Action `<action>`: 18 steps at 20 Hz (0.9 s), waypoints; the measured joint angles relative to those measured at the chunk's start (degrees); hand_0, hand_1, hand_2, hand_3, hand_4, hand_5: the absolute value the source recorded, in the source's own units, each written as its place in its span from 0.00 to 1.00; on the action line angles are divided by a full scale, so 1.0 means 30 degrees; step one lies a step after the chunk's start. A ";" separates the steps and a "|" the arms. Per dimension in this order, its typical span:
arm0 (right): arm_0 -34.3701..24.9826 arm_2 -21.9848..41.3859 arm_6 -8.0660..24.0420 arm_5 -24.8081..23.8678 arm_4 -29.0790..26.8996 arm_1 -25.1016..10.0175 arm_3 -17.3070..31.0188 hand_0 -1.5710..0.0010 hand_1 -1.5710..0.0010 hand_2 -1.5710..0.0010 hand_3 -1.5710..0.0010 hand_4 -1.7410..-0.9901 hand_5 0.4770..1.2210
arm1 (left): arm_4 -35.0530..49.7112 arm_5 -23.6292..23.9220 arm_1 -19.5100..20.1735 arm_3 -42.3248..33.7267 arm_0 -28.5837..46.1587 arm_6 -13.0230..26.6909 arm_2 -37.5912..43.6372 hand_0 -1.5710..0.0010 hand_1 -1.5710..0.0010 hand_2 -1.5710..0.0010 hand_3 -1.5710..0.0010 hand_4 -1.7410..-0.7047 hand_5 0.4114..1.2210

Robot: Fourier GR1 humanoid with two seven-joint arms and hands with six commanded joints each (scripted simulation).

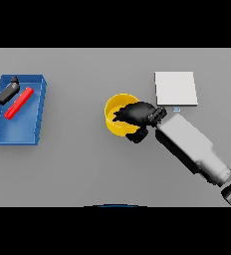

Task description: Pick up the red beaker and tilt it to pour out 1 green nut into yellow bowl. Pick up the yellow bowl and place it on the metallic measuring scale.

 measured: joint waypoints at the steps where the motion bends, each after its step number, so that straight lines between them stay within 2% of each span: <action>1: 0.0091 0.0044 -0.0032 -0.0021 0.0018 -0.0019 0.0024 0.72 0.73 0.76 0.85 0.52 0.59 | -0.0046 0.0002 0.0128 -0.0072 -0.0019 0.0009 0.0024 1.00 1.00 1.00 1.00 0.95 0.36; 2: 0.0139 0.0111 -0.0192 0.0093 -0.0022 -0.0067 -0.0343 0.57 0.58 0.61 0.80 0.46 0.67 | 0.0006 -0.0068 -0.0060 0.0288 -0.0149 0.0109 0.0015 1.00 1.00 1.00 1.00 0.95 0.36; 3: 0.0005 0.0094 -0.0632 -0.0068 -0.0078 0.0034 0.0026 0.46 0.47 0.49 0.75 0.37 0.74 | -0.0016 -0.0036 -0.0059 0.0253 -0.0019 -0.0216 -0.0002 1.00 1.00 1.00 1.00 0.95 0.36; 5: 0.0033 0.0032 -0.1452 0.0119 -0.0425 -0.0120 0.0101 0.29 0.30 0.31 0.55 0.24 0.83 | 0.0011 -0.0122 0.0209 0.0066 -0.0020 -0.0195 0.0094 1.00 1.00 1.00 1.00 0.95 0.36; 6: 0.0142 0.0093 -0.1577 0.0313 -0.0471 -0.0364 -0.0177 0.24 0.24 0.28 0.45 0.20 0.87 | -0.0065 -0.0028 0.0249 -0.0033 -0.0008 -0.0179 0.0076 1.00 1.00 1.00 1.00 0.95 0.36; 7: 0.0115 0.0128 -0.1066 0.0566 -0.0521 -0.0263 -0.0268 0.19 0.19 0.25 0.36 0.16 0.89 | -0.0110 -0.0001 0.0177 -0.0119 -0.0101 0.0105 -0.0008 1.00 1.00 1.00 1.00 0.96 0.35; 8: 0.0027 0.0163 -0.1071 0.0591 -0.0606 -0.0255 -0.0156 0.15 0.15 0.23 0.29 0.13 0.91 | -0.0065 -0.0119 0.0139 0.0152 -0.0251 0.0067 0.0027 1.00 1.00 1.00 1.00 0.96 0.35; 11: 0.0024 0.0179 -0.0946 0.0555 -0.0859 -0.0420 -0.0273 0.08 0.08 0.19 0.16 0.06 0.96 | -0.0152 -0.0167 0.0183 0.0084 -0.0197 -0.0030 -0.0076 1.00 1.00 1.00 1.00 0.97 0.34; 12: 0.0043 0.0213 -0.0678 0.0705 -0.0981 -0.0451 -0.0438 0.06 0.06 0.18 0.13 0.05 0.96 | -0.0147 -0.0199 0.0165 0.0150 -0.0210 -0.0151 -0.0078 1.00 1.00 1.00 1.00 0.97 0.34; 16: 0.0050 0.0221 -0.0876 0.0301 -0.1187 -0.0659 -0.0550 0.03 0.03 0.17 0.11 0.02 0.99 | -0.0280 -0.0032 0.0026 -0.0173 -0.0182 0.0176 -0.0259 1.00 1.00 1.00 1.00 0.98 0.34; 18: -0.0032 0.0059 -0.0666 0.0528 -0.1282 -0.0897 -0.1169 0.02 0.02 0.14 0.15 0.01 0.99 | -0.0271 -0.0006 0.0185 -0.0259 -0.0003 0.0112 -0.0210 1.00 1.00 1.00 1.00 0.98 0.34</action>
